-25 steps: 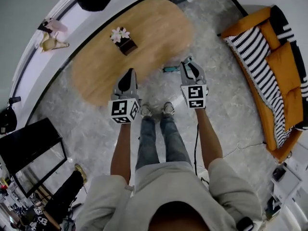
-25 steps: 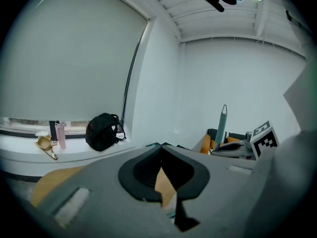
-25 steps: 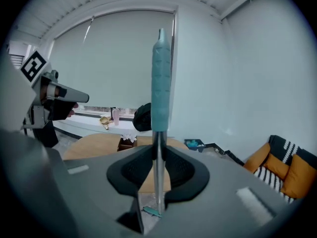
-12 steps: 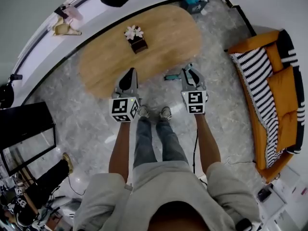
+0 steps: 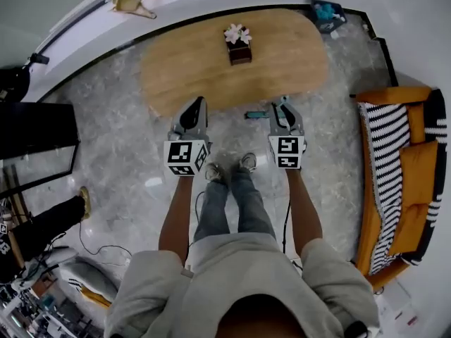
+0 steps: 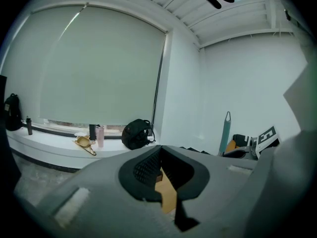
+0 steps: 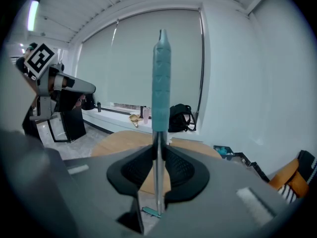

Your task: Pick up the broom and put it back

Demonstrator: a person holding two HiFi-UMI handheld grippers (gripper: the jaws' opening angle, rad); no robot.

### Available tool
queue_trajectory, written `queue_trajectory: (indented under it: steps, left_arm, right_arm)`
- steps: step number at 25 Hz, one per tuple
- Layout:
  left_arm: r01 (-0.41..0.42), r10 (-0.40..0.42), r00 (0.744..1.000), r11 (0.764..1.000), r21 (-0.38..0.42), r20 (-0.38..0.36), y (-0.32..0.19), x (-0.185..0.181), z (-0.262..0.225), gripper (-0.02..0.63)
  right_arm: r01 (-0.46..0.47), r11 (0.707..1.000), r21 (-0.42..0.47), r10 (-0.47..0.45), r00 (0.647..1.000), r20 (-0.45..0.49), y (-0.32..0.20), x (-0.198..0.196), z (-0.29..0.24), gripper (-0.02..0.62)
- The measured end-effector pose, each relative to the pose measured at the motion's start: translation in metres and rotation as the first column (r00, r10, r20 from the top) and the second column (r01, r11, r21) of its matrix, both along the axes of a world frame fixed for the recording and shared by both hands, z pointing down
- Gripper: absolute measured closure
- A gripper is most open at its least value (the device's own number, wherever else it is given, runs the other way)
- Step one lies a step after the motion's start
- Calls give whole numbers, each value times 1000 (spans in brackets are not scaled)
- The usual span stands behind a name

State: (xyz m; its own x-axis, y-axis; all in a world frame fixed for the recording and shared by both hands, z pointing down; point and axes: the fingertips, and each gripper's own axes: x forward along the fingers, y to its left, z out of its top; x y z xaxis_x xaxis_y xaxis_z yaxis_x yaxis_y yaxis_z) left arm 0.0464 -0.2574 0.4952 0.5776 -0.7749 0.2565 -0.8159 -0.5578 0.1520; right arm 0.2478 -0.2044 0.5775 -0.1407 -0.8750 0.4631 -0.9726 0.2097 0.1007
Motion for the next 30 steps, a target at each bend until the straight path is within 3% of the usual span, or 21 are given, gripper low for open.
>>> queue_trajectory:
  steps: [8,18,23,30]
  left_arm:
    - [101,-101,995,995,8,1,17,-93,-8,604]
    - [186,-186,982,983,-5,-12,55,-197,-4,604]
    - [188,-188,982,982,-17,-29,70,-220,5,604]
    - [189,-190,982,980,-53,-18,84,-226,31,604]
  right_arm:
    - [106,994,0,-106,994,-4,-4,-88,-1,517]
    - [175,985,-6,-175,984,-14,9,-188,0,517]
    - [186,982,-18,-187,982,-23,20,-216,5,515]
    - [201,978,-48,-203,979,-33,24,-231,31,517]
